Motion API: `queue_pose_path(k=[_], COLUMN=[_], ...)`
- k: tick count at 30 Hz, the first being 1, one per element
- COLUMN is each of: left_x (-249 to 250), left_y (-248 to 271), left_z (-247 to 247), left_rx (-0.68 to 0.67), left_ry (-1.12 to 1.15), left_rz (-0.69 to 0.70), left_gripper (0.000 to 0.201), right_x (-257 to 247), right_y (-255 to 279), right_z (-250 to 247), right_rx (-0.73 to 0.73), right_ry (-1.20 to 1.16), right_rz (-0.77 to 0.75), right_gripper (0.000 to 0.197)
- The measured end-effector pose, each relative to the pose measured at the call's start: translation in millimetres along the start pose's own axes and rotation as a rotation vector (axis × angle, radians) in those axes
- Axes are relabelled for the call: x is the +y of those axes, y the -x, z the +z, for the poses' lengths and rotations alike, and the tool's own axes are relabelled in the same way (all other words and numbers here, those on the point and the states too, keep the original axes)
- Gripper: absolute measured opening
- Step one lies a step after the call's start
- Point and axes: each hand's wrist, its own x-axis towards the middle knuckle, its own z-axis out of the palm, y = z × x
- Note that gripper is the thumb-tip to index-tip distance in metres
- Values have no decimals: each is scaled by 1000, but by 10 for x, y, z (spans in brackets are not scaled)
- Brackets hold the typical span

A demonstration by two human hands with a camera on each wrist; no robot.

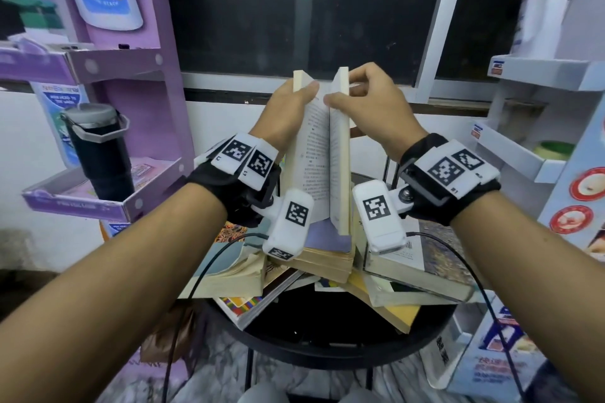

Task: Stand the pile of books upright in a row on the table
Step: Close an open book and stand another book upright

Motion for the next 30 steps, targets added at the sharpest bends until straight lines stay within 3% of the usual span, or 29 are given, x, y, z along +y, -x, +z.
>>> queue_pose_path(k=[5,11,18,23,30], left_x=[37,29,-57,-125,-241], left_y=[36,11,-21,-25,-12], left_z=[2,3,-51,-151,-413], left_rx=[-68,-154,-23,16,-56], left_ry=[76,95,73,140,167], left_rz=[-23,15,20,35,59], left_gripper=[38,35,28,29,32], right_x=[-24,27,122,246,398], right_y=[30,51,35,-37,-160], right_z=[75,139,73,57,32], right_rx=[-70,-122,-212,-116,22], right_ry=[-36,-15,60,85,112], right_rz=[-7,-46,-91,-74,-50], right_gripper=[44,57,72,62,73])
